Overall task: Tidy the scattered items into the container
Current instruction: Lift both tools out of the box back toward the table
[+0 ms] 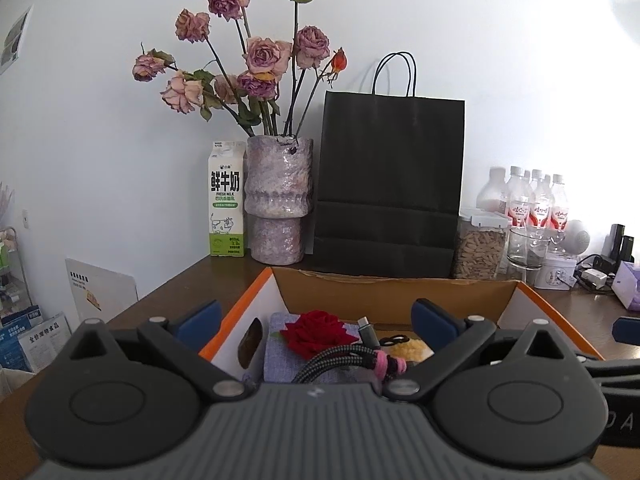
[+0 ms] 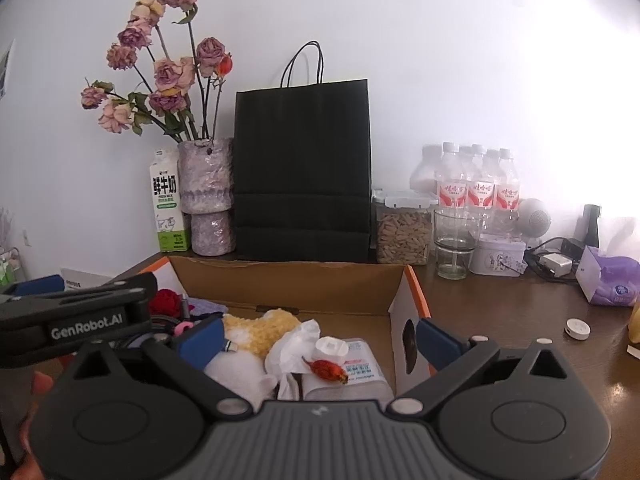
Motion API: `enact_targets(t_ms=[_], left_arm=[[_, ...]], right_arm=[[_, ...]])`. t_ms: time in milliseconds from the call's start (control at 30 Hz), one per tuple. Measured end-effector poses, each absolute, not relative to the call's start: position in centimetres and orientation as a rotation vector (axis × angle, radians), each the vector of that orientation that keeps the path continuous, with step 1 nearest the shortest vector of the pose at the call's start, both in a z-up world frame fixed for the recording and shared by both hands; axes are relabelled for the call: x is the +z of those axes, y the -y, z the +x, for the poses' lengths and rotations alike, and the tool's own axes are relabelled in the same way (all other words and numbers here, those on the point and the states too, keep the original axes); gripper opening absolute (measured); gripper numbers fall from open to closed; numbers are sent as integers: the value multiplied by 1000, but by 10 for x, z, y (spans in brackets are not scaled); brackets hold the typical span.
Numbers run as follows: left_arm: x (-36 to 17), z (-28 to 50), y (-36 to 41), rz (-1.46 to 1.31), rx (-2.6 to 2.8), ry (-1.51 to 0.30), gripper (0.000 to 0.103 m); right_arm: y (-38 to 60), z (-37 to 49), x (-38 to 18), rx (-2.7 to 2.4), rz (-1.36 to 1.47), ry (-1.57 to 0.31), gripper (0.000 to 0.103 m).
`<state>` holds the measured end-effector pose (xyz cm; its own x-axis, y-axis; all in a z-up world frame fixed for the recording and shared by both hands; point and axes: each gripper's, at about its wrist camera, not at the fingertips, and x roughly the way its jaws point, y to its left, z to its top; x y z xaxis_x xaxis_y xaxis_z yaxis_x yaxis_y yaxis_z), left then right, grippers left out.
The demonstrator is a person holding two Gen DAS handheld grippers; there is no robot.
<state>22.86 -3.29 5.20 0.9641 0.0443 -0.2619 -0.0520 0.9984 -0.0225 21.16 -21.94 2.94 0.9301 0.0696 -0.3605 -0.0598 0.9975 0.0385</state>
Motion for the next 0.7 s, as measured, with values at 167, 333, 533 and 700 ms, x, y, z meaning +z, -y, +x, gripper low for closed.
enact_targets(t_ms=[167,333,533,700], left_arm=[[56,208,29,-28,31,-251,103],[58,189,28,-4,26,-256,103],[64,162,24,7,9,-259,103],[65,139,22,24,-12,-275,103]], right_arm=[[219,193,32,83,31,-380,102],[217,175,32,89,8,-394,102],[218,149,34,95,-13,-400,102],[218,127,36,110,-28,-399,102]])
